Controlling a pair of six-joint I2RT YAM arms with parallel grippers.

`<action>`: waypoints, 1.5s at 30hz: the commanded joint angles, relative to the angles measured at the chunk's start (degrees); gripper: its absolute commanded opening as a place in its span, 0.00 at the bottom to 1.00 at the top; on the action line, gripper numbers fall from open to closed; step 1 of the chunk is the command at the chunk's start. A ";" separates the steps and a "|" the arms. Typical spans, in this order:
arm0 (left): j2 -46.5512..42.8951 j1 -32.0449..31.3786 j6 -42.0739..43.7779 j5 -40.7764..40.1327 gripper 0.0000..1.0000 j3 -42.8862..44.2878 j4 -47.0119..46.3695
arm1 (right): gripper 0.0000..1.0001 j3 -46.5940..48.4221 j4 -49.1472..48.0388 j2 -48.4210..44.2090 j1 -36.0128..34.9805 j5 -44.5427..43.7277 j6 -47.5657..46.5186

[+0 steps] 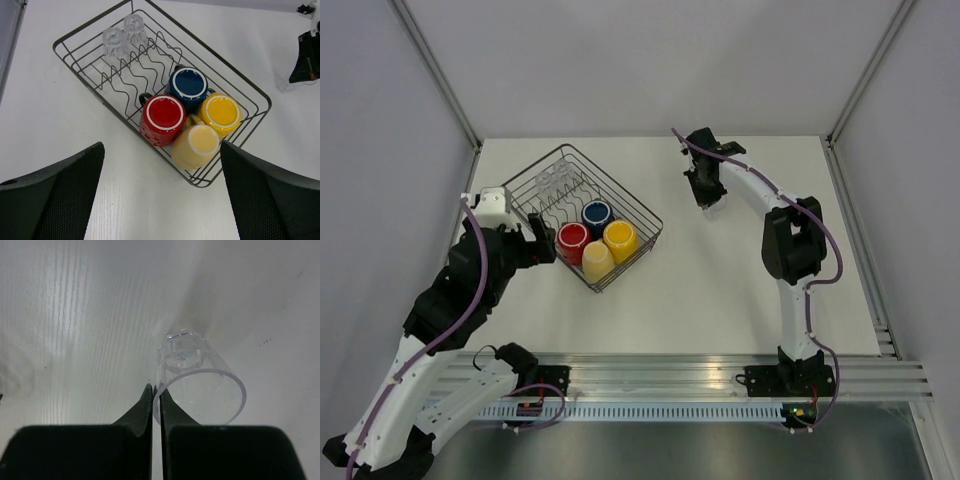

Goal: Unload the cups from the dish rack

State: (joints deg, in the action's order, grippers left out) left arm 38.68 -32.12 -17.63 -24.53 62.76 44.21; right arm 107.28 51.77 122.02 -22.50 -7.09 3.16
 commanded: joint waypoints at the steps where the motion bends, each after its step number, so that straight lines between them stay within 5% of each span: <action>1: 0.78 0.04 3.04 -3.59 1.00 -2.20 -1.66 | 0.00 5.99 4.30 3.13 0.44 0.24 -1.66; 7: 2.54 0.04 2.60 -2.71 1.00 -2.91 -2.02 | 0.05 7.59 4.83 6.39 0.35 0.59 -2.01; 14: 2.63 0.04 1.81 -1.49 1.00 -3.00 -2.11 | 0.31 8.99 5.36 6.05 0.44 0.15 -2.02; 19: 3.42 0.04 0.05 -0.34 1.00 -2.03 -1.84 | 0.35 9.52 5.89 2.88 0.53 -0.90 -1.75; 24: 5.53 0.04 -3.80 -0.51 1.00 -0.36 -1.58 | 0.39 4.97 3.52 -7.65 0.70 -1.08 -0.44; 28: 10.17 0.04 -8.38 -3.75 1.00 1.13 -2.19 | 0.54 -4.61 -5.77 -20.30 0.70 0.24 1.67; 32: 15.44 0.21 -9.62 -7.97 1.00 2.27 -6.49 | 0.98 -18.05 -16.15 -36.80 0.70 1.55 3.34; 39: 30.90 6.35 -9.71 -9.66 1.00 11.31 -8.51 | 0.98 -34.93 -23.46 -54.15 1.32 2.87 11.69; 45: 39.62 19.10 -8.04 2.72 1.00 15.02 -14.57 | 0.98 -44.08 -27.94 -65.23 1.23 13.33 16.43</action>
State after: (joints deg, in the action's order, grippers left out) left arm 76.03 -17.58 -25.69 -27.90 74.65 35.29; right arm 66.32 29.08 60.93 -21.21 0.21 15.07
